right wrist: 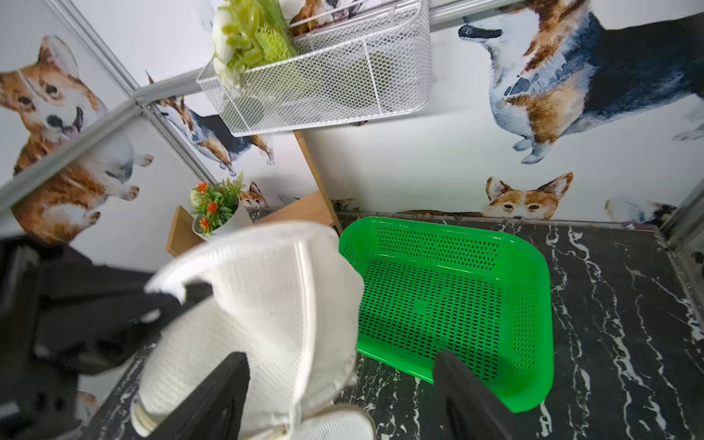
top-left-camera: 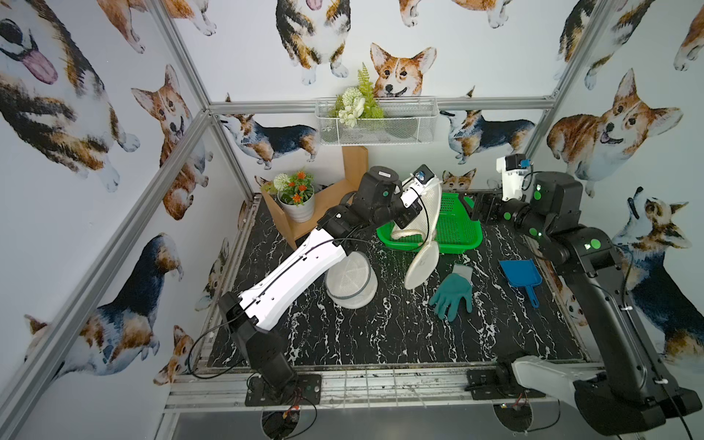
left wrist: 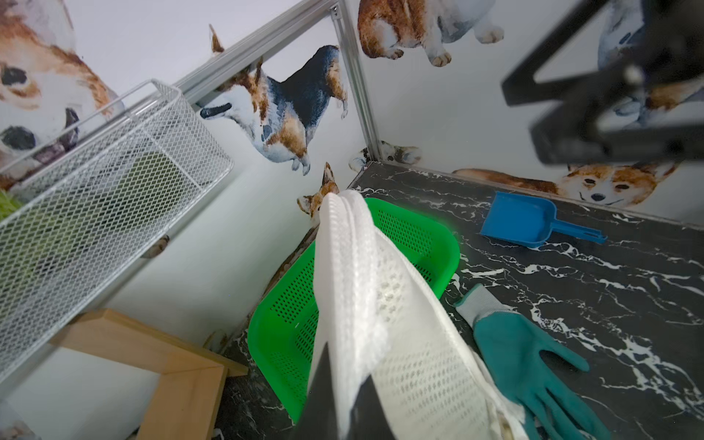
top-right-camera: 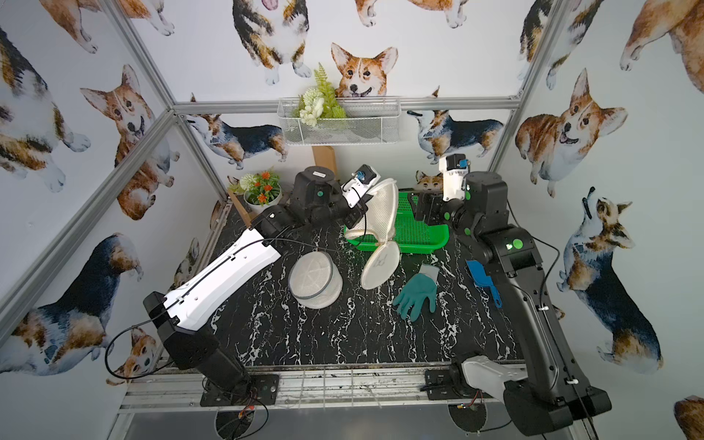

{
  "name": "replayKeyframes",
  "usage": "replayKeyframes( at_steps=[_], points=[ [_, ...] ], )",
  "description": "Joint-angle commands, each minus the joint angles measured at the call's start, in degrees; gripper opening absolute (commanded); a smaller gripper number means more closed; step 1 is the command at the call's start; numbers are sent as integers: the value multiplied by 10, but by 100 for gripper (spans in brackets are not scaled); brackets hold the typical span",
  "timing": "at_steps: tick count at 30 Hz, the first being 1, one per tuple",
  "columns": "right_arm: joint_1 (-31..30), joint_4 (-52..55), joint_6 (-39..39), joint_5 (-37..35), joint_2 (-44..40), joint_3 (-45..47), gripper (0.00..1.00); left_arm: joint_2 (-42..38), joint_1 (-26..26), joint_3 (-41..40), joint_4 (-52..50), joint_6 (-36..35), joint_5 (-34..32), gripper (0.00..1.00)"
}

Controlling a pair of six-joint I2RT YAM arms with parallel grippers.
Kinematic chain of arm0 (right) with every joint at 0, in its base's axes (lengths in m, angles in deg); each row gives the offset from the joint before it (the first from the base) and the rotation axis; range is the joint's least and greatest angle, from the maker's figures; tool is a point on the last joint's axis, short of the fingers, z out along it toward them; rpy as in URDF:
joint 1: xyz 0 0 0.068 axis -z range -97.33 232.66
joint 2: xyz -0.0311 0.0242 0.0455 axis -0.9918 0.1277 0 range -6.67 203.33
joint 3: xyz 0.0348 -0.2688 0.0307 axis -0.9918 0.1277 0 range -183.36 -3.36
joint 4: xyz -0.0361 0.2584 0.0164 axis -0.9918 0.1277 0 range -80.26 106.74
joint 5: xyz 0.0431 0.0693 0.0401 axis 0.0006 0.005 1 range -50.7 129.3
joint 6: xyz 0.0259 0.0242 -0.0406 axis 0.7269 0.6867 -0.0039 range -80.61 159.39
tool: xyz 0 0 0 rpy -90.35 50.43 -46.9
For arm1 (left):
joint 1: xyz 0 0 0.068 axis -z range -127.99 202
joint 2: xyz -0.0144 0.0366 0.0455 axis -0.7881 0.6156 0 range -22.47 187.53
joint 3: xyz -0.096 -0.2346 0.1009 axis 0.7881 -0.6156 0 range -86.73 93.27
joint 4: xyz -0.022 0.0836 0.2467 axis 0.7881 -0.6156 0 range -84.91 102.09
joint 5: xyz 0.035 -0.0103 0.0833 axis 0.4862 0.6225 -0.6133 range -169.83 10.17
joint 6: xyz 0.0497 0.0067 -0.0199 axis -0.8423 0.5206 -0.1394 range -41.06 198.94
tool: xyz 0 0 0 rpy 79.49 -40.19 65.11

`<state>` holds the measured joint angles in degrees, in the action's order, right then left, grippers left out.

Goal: Turn the laundry bag inside out
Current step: Turn over the laundry bag.

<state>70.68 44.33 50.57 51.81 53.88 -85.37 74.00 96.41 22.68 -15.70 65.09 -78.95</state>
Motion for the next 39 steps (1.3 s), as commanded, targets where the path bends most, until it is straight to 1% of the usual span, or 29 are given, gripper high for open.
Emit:
replayKeyframes(
  at_steps=[1,4,8,13,16,19,21,24,27,30,34,38,39],
  points=[
    [-20,-205,-105,55,-68,122,81,24,-4,41,-88,68,-2,0],
    [-59,-311,-150,75,-120,239,82,50,-5,87,-141,75,-20,0],
    [-100,-424,-180,83,-140,339,82,76,-5,132,-191,85,-41,0],
    [-171,-501,-223,19,-112,397,82,91,-5,161,-219,103,-59,0],
    [-198,-571,-240,-35,-91,433,82,91,-5,163,-219,115,-60,0],
    [-220,-634,-249,-109,-55,450,82,91,-5,164,-217,125,-60,0],
    [-225,-677,-257,-138,-31,456,82,90,-5,164,-217,133,-59,0],
    [-225,-735,-247,-161,6,450,82,90,-6,164,-216,143,-56,0],
    [-225,-764,-226,-189,31,441,81,90,-6,165,-210,152,-50,0],
    [-225,-777,-222,-234,49,435,81,90,-7,165,-205,163,-46,0],
    [-224,-762,-244,-265,45,425,79,90,-7,164,-211,162,-37,0],
    [-216,-722,-271,-270,40,414,78,85,-6,157,-224,116,-19,0],
    [-211,-709,-274,-265,19,412,78,81,-5,151,-227,99,-12,0]
  ],
)
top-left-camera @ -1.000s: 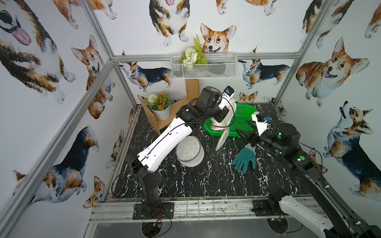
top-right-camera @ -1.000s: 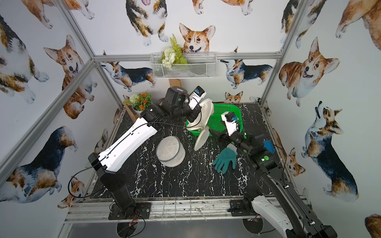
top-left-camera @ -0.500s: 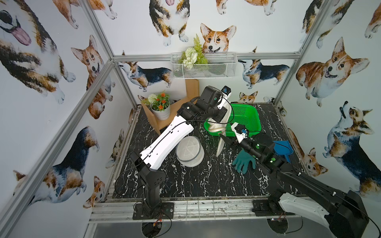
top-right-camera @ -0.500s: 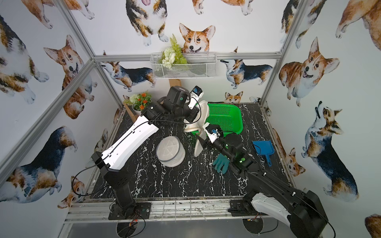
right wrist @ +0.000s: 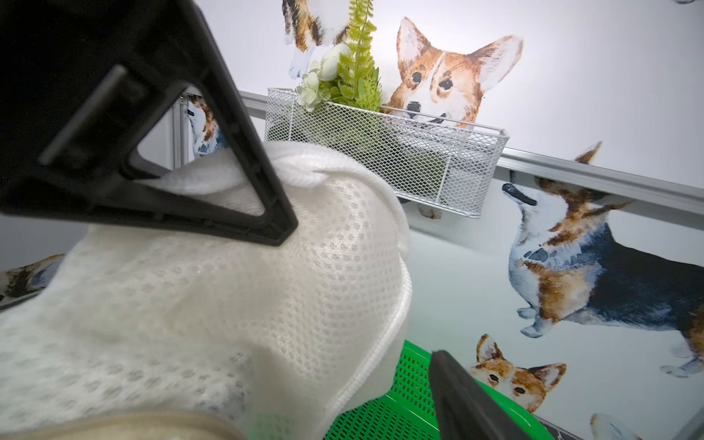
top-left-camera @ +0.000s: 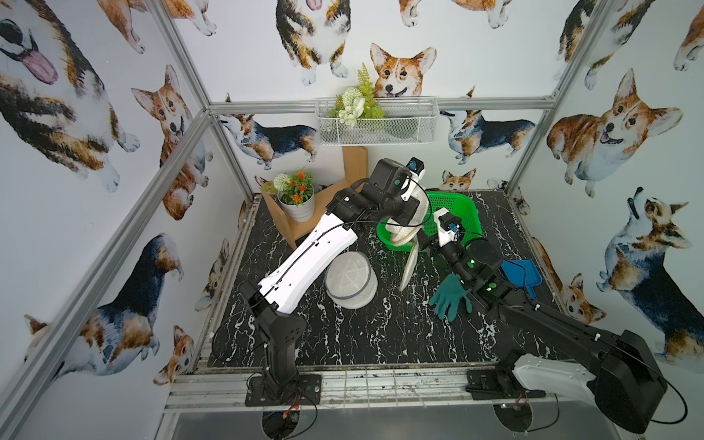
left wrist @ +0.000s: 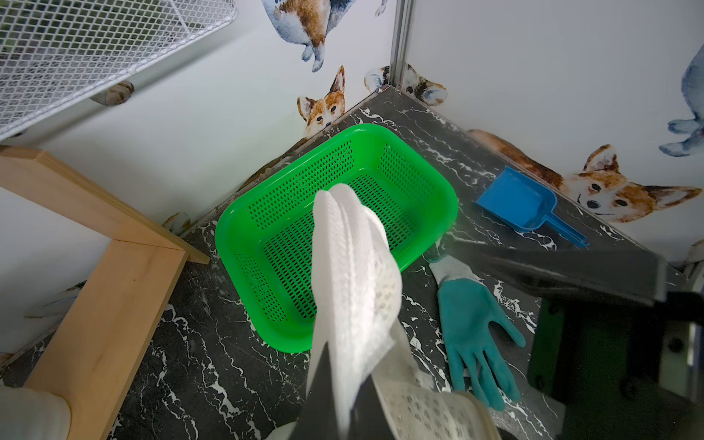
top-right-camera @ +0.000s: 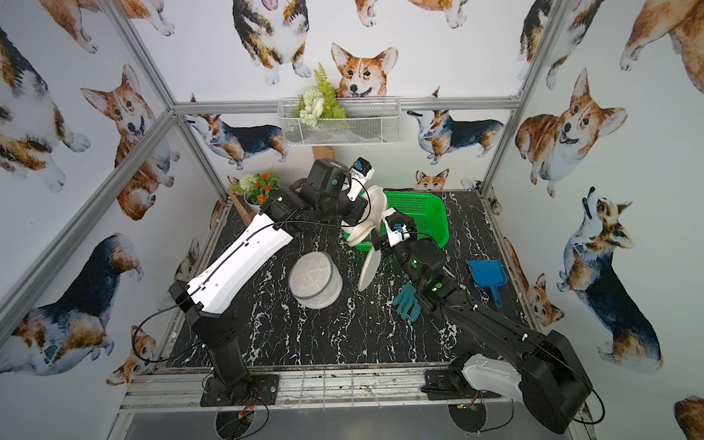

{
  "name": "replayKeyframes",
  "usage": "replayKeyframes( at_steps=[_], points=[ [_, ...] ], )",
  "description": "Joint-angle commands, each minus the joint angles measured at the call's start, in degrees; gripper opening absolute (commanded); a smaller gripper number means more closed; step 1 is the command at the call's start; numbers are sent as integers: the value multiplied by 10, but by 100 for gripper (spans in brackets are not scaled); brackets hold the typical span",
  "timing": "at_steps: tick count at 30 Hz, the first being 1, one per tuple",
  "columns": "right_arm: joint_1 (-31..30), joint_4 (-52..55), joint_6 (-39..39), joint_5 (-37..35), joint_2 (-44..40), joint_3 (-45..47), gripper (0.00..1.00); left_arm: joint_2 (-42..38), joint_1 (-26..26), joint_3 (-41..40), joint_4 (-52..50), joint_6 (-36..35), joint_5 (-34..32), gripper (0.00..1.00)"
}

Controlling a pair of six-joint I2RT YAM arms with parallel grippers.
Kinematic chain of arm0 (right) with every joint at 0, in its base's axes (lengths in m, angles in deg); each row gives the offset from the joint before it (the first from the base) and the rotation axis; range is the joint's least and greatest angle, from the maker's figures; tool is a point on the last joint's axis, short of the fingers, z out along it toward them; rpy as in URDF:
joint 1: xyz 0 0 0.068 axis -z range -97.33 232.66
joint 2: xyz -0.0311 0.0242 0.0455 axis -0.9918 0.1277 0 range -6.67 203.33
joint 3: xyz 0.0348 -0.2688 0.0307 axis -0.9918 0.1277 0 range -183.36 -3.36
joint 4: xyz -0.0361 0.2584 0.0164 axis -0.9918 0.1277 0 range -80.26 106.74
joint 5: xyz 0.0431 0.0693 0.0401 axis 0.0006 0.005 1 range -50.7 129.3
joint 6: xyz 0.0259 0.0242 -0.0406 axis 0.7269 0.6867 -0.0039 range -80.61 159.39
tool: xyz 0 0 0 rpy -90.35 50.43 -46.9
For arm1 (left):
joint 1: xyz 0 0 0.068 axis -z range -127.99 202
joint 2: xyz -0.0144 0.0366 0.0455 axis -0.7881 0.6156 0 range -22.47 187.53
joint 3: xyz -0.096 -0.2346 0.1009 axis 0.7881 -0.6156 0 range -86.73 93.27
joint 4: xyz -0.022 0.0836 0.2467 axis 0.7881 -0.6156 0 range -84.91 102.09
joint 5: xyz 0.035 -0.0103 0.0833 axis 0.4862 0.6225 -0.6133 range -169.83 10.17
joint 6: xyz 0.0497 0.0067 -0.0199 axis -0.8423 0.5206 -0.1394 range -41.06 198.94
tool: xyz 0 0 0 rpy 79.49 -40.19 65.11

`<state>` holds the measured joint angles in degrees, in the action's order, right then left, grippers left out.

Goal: Turn the laundry bag inside out
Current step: Turn over the laundry bag.

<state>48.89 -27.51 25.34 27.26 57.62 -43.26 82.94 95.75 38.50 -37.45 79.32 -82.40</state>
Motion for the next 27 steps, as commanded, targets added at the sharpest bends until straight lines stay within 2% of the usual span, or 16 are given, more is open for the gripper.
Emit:
replayKeyframes(
  at_steps=[1,11,16,24,27],
  points=[
    [14,22,-25,-8,-26,-12,77,-14,2,-15,-11,-62,28,0],
    [69,194,-76,175,-67,-74,75,-97,5,-120,6,-253,97,0],
    [68,276,-99,266,-60,-125,68,-117,5,-136,-28,-332,146,0],
    [68,389,-138,372,-48,-171,46,-144,6,-158,-63,-453,170,0],
    [68,412,-147,397,-46,-175,35,-158,6,-176,-54,-486,180,0]
  ],
)
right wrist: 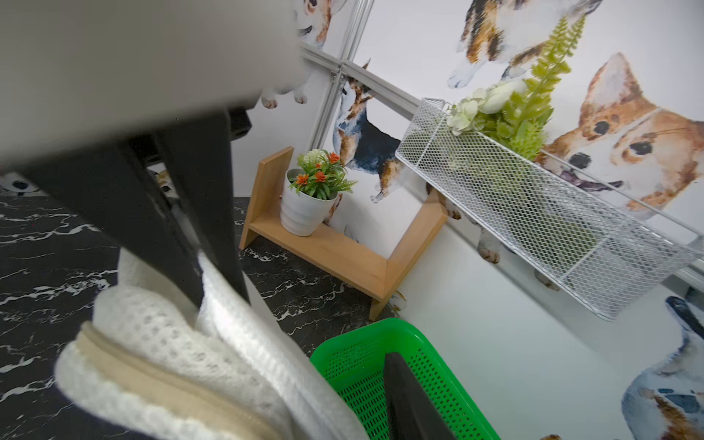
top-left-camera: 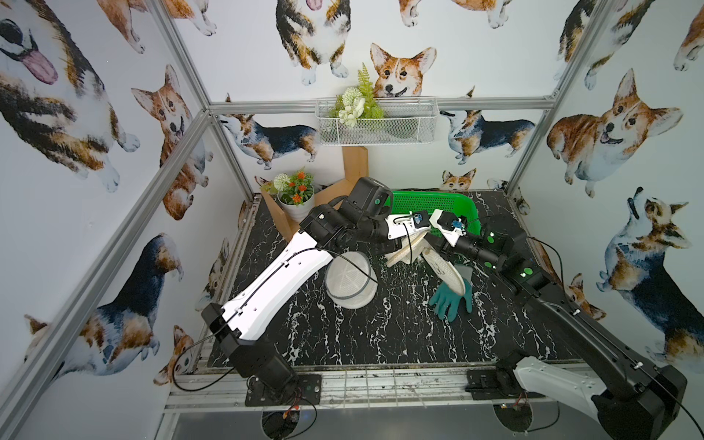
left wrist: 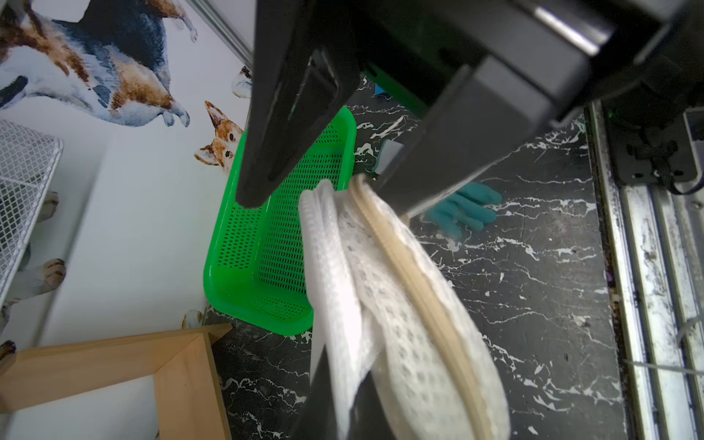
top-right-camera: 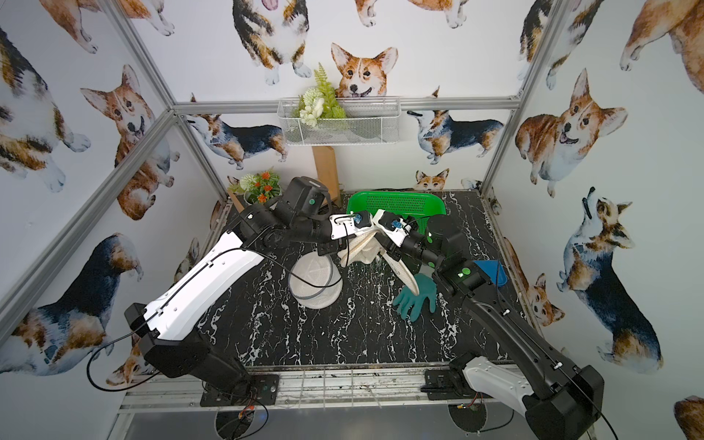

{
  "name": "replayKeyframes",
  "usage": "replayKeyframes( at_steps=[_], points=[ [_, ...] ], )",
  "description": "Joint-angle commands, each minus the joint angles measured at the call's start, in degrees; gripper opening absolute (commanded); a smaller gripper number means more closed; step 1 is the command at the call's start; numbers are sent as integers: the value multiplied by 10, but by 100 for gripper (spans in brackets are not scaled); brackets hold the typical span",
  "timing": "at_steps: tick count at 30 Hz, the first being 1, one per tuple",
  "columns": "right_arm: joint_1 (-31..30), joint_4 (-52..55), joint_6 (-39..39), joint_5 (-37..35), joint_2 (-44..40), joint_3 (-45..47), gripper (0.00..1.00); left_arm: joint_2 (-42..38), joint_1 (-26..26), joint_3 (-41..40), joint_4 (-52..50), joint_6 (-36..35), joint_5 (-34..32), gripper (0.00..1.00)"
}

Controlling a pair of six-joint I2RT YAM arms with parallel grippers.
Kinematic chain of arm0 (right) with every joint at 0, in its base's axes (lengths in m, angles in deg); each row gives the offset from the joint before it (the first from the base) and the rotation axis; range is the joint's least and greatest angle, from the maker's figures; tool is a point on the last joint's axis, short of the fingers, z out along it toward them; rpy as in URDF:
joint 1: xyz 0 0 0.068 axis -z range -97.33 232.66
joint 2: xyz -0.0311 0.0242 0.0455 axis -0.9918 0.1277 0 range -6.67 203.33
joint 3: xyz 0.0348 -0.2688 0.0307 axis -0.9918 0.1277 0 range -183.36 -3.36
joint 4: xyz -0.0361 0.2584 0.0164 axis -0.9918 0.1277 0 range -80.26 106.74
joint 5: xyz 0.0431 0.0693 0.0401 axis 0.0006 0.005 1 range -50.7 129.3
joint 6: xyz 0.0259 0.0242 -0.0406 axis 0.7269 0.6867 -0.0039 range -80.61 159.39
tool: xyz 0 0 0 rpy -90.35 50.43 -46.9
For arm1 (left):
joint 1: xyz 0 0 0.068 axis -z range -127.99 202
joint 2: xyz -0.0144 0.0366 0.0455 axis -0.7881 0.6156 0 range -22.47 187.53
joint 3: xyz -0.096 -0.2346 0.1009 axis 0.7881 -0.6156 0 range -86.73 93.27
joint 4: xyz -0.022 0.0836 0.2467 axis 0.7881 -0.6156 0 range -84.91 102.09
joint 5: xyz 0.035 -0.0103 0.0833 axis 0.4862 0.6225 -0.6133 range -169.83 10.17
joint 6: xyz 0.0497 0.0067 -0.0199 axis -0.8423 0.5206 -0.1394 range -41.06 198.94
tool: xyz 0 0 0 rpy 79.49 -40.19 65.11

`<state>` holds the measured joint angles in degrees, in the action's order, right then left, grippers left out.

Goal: Turn the laundry bag inside out
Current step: Turn over the laundry bag.

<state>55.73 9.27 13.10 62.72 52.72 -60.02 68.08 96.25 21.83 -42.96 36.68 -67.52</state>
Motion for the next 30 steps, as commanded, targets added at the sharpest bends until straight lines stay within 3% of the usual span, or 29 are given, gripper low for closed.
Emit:
replayKeyframes(
  at_steps=[1,6,11,12,15,19,21,25,30],
  points=[
    [0,52,-28,49,4,-11,31,-13,0,-14,5,-66,29,0],
    [0,70,-33,82,8,-17,21,-24,0,-25,26,-83,32,0],
    [0,75,-40,96,9,-18,1,-27,1,-27,43,-85,51,2],
    [0,75,-40,97,8,-18,0,-28,0,-28,45,-82,48,9],
    [0,76,-34,96,4,-13,0,-40,-2,-47,80,-58,19,47],
    [5,71,13,77,-7,2,0,-87,-28,-98,183,9,-23,77],
    [10,67,63,58,-16,14,0,-120,-48,-126,240,52,-43,83],
    [22,65,199,17,-20,17,0,-175,-69,-181,302,111,-50,85],
    [24,100,298,13,-11,-7,0,-229,-62,-262,322,157,5,84]
  ],
)
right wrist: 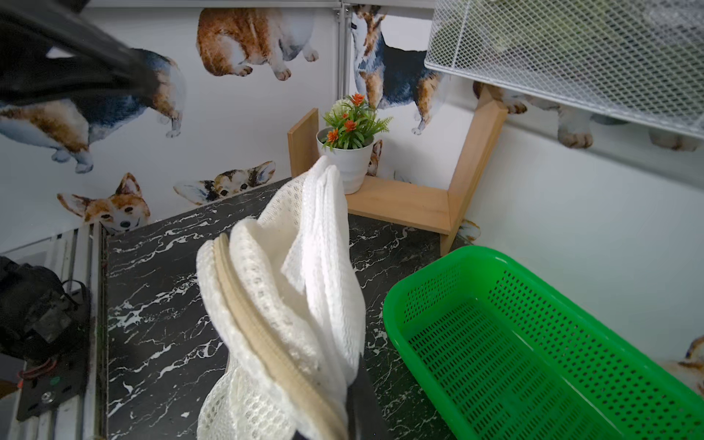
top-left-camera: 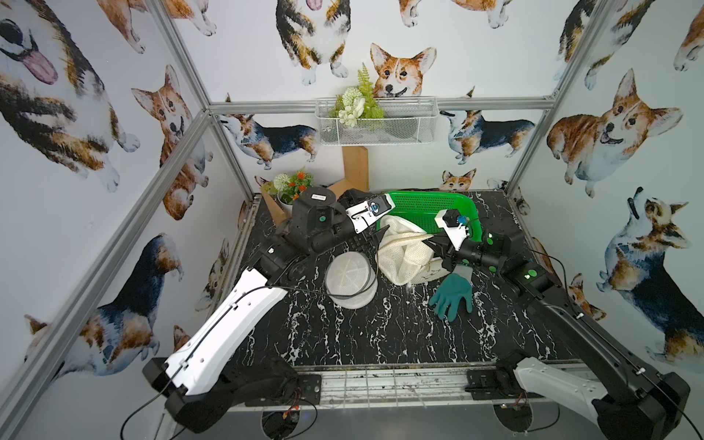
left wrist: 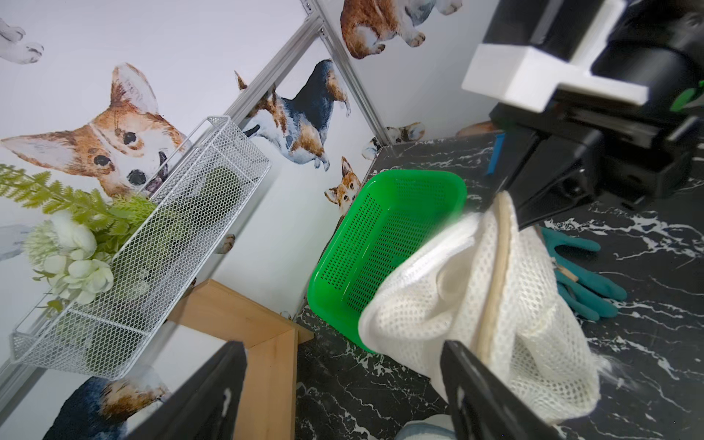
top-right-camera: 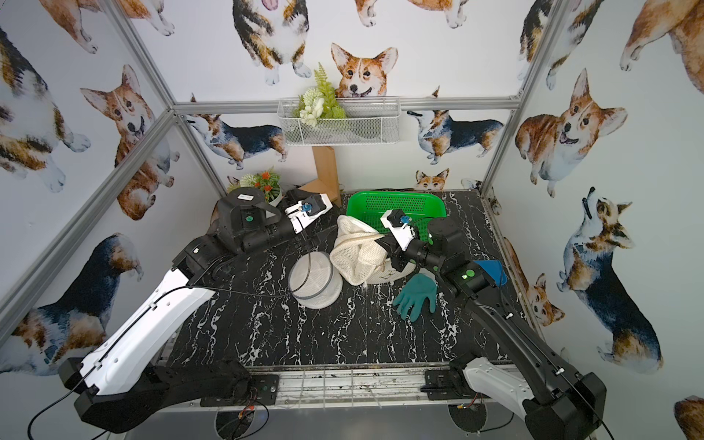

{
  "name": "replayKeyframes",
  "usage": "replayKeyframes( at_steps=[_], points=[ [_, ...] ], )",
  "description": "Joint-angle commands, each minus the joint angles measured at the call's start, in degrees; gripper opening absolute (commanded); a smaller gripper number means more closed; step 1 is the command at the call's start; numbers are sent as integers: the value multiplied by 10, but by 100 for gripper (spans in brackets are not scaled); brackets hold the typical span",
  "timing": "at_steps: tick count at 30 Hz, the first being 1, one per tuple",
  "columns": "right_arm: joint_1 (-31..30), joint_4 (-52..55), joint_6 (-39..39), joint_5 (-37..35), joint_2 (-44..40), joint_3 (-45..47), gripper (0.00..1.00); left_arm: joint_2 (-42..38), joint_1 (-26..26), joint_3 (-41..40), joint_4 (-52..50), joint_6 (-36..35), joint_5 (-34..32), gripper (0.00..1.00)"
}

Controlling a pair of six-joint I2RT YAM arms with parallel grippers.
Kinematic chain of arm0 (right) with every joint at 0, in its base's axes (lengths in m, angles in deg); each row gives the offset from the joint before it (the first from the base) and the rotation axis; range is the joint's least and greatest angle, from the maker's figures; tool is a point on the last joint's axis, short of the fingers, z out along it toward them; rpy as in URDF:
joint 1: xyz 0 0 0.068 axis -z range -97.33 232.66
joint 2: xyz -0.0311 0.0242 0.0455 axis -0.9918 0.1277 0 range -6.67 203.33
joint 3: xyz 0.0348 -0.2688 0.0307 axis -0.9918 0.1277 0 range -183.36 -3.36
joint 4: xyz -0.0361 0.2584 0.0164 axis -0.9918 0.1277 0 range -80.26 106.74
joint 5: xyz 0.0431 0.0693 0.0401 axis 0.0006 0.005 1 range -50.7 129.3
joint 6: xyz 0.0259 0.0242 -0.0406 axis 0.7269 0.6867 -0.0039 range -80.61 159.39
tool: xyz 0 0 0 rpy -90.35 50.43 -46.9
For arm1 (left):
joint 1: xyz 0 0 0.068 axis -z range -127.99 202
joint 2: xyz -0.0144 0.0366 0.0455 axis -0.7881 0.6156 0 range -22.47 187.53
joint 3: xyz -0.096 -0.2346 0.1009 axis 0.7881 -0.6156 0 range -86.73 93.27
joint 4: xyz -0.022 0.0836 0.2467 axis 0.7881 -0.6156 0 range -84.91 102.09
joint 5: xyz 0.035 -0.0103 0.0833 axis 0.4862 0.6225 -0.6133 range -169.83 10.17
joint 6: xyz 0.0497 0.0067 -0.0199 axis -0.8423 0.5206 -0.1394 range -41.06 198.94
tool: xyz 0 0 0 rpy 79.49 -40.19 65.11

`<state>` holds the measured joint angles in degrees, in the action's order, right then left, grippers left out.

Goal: Turn the laundry bag inside out
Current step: Turn over the laundry bag.

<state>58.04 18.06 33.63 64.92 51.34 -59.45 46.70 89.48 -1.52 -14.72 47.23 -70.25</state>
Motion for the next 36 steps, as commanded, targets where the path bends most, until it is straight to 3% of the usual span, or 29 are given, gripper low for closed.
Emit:
replayKeyframes(
  at_steps=[1,7,14,20,27,31,36],
  points=[
    [1,19,101,-6,5,-18,0,-21,13,-44,48,57,33,84],
    [1,52,109,24,19,-49,0,-5,50,-84,83,34,-16,85],
    [1,76,106,53,25,-76,0,28,71,-95,127,-50,-133,80],
    [1,105,100,57,31,-95,0,24,82,-111,174,-122,-181,49],
    [-1,193,42,-6,57,-141,0,5,82,-95,160,-127,-97,28],
    [-18,240,-9,-21,82,-167,0,19,78,-64,140,-96,-67,0],
    [-55,263,-76,-30,80,-168,0,47,66,-13,127,-42,-43,0]
  ],
)
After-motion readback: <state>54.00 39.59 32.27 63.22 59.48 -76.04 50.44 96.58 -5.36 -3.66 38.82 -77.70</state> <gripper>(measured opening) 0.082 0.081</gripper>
